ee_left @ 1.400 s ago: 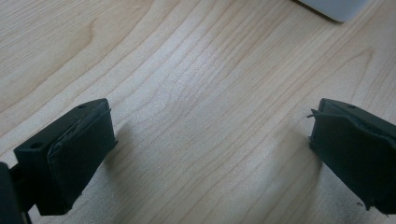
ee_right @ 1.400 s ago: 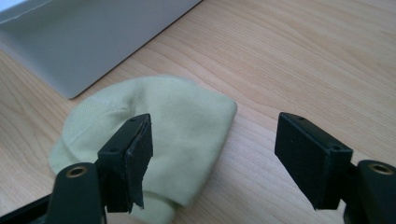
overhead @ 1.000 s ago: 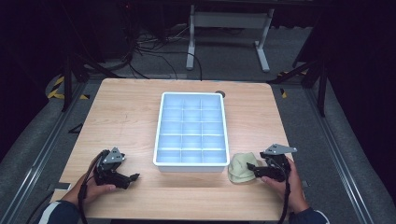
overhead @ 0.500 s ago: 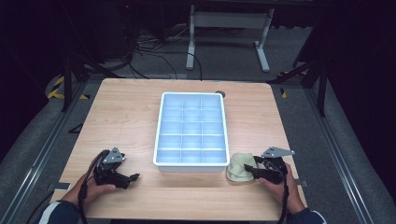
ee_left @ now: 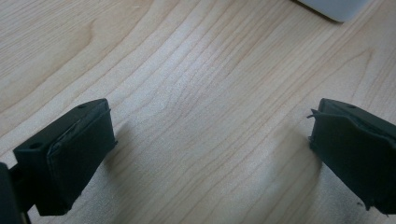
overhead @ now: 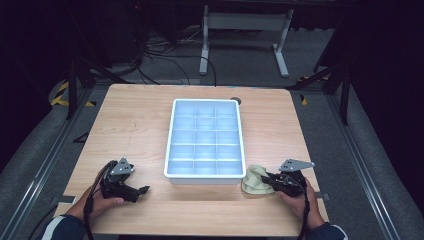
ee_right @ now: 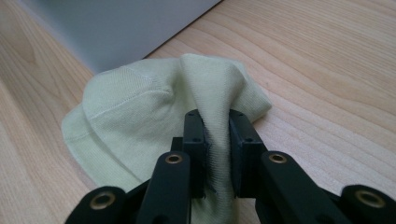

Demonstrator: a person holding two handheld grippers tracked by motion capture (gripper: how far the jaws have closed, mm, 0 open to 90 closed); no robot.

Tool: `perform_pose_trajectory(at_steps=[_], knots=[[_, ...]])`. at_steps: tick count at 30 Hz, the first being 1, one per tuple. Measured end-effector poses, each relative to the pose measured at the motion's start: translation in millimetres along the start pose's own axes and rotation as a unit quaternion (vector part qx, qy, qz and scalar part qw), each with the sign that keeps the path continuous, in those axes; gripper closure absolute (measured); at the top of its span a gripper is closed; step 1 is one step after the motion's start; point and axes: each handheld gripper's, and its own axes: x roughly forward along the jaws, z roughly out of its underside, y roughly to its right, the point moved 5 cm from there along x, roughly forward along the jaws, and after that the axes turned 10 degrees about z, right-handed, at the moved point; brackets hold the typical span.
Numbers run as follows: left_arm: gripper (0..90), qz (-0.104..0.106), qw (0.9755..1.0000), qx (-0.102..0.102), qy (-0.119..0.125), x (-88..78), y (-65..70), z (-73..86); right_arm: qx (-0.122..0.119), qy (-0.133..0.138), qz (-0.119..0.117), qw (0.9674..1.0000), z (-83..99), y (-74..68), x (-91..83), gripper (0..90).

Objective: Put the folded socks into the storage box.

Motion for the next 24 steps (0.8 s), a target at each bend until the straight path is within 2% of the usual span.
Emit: perform_pose_trajectory(at_steps=[9, 19, 24], knots=[[0.1, 0.000, 1.0000, 0.000, 0.000, 0.1, 0.0, 0.0, -0.016, 0.021, -0.001, 0.9997, -2.9, -0.6, -10.2, 81.2], [0.1, 0.000, 1.0000, 0.000, 0.000, 0.0, 0.0, 0.0, -0.021, 0.056, 0.006, 0.9982, -16.0, 1.2, -30.8, 81.3], [0.1, 0.000, 1.0000, 0.000, 0.000, 0.0, 0.0, 0.0, -0.022, 0.063, 0.011, 0.9977, -20.1, 3.9, -39.0, 81.3]])
